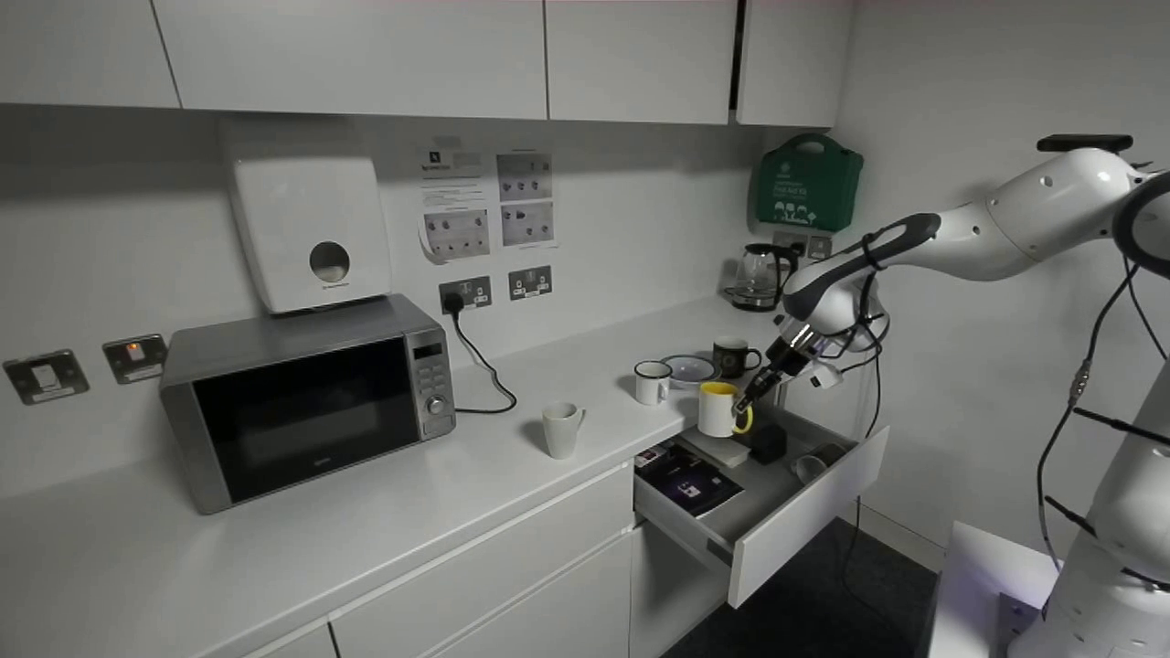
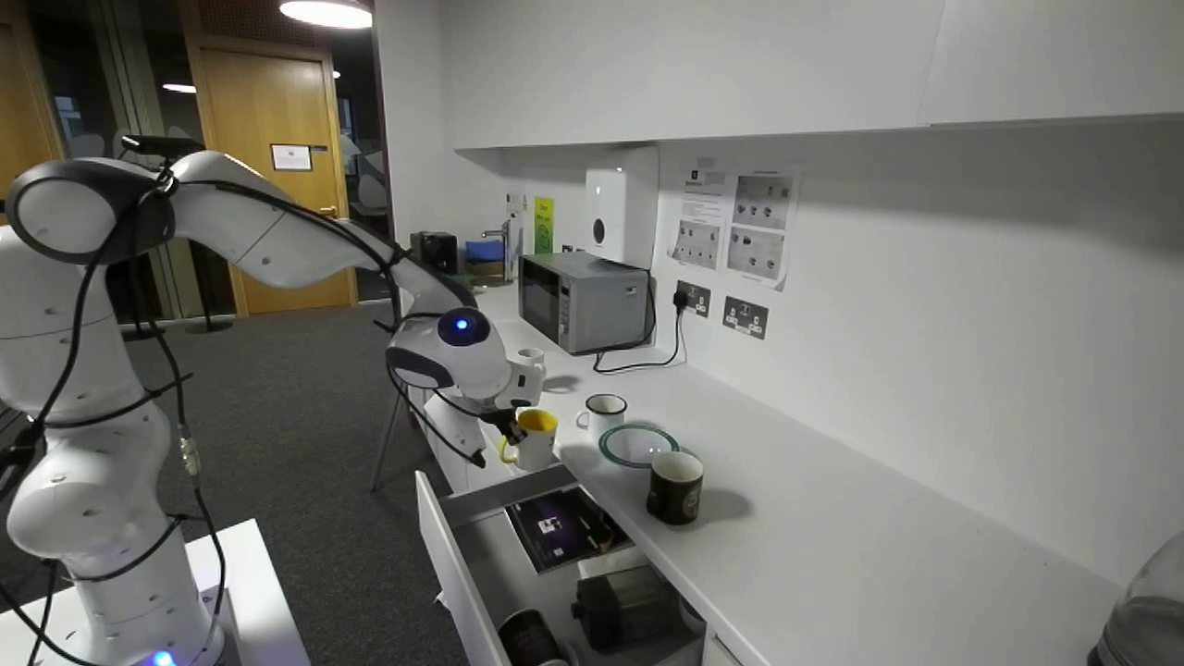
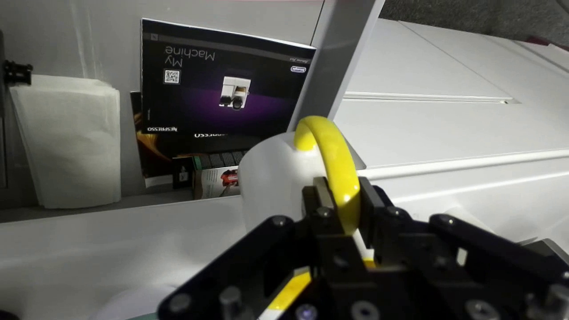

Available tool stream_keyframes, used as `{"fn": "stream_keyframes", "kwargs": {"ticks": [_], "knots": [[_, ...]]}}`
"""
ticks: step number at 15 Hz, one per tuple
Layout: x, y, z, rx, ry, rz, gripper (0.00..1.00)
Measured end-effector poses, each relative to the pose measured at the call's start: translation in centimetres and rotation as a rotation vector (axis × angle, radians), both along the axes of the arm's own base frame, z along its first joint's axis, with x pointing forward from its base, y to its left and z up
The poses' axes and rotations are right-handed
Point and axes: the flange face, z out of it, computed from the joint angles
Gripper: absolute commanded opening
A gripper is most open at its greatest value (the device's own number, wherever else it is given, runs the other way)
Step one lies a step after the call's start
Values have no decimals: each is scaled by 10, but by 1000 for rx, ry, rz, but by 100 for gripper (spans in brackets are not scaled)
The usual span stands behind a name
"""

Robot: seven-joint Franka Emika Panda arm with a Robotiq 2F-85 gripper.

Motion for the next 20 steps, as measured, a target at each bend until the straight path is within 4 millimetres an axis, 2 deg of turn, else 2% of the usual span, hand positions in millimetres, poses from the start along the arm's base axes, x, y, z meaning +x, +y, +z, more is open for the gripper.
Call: {"fn": "stream_keyframes", "kwargs": {"ticks": [6, 10, 20], "knots": [[2, 18, -10, 35, 28, 54, 5], [4, 28, -24, 30, 45, 98, 5], [15, 34, -60, 43, 64, 148, 5]]}}
